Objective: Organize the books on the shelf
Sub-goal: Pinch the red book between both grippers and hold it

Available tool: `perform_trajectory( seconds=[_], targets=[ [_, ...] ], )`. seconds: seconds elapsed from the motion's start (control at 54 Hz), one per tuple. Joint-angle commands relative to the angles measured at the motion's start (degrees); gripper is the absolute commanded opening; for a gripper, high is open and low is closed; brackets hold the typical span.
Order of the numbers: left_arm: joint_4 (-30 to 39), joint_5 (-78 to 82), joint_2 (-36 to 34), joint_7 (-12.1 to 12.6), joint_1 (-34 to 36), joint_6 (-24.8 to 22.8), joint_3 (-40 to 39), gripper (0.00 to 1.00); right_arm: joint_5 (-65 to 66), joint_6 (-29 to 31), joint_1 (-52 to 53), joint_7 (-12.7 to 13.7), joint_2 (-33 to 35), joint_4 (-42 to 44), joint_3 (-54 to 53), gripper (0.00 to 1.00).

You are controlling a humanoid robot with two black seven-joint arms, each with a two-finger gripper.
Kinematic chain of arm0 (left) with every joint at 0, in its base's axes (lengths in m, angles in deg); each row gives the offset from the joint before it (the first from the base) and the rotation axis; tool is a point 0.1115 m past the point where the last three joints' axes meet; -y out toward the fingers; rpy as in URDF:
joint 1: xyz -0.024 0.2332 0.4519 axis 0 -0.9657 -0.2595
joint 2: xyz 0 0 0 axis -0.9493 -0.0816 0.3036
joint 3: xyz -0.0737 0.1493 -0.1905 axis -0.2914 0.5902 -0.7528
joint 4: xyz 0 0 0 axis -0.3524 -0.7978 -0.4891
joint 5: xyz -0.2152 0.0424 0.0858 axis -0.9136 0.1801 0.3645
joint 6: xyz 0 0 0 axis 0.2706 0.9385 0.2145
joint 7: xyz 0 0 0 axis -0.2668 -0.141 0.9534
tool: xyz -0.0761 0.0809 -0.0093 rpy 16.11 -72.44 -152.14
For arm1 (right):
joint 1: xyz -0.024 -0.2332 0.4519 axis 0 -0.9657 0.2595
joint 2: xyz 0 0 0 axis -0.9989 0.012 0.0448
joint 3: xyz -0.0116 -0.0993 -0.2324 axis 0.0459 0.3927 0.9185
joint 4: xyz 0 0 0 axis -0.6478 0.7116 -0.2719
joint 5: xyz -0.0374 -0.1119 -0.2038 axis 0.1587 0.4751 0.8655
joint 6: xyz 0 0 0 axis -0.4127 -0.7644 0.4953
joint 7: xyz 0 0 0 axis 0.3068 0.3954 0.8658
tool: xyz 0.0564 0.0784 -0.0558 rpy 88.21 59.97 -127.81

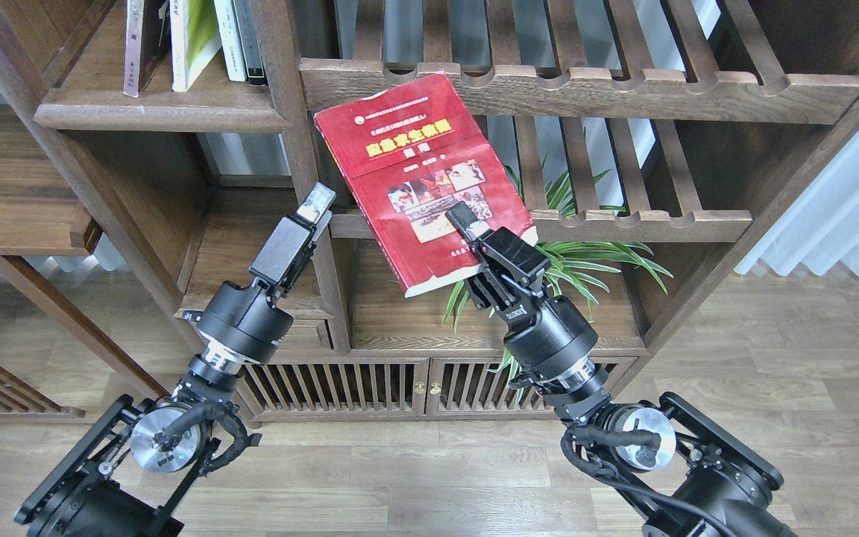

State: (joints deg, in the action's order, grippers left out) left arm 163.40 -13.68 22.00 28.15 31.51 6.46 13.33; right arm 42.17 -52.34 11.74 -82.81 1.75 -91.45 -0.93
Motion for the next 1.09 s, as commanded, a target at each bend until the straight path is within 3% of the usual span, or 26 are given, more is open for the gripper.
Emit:
perform_trajectory(
  seconds=[0.0, 1.074],
  targets=[
    [0.0, -0.4, 0.0, -0.1, -0.3, 0.0, 0.2, 0.87, 0.1, 0.0, 0.0, 0.0, -0.2, 0.6, -0.1, 0.04],
    [0.0, -11.6, 0.0, 0.1, -2.2, 0.0, 5.3, 0.84, 1.1, 0.0, -1.0, 0.2, -1.0, 3.5, 6.7, 0.05]
  ],
)
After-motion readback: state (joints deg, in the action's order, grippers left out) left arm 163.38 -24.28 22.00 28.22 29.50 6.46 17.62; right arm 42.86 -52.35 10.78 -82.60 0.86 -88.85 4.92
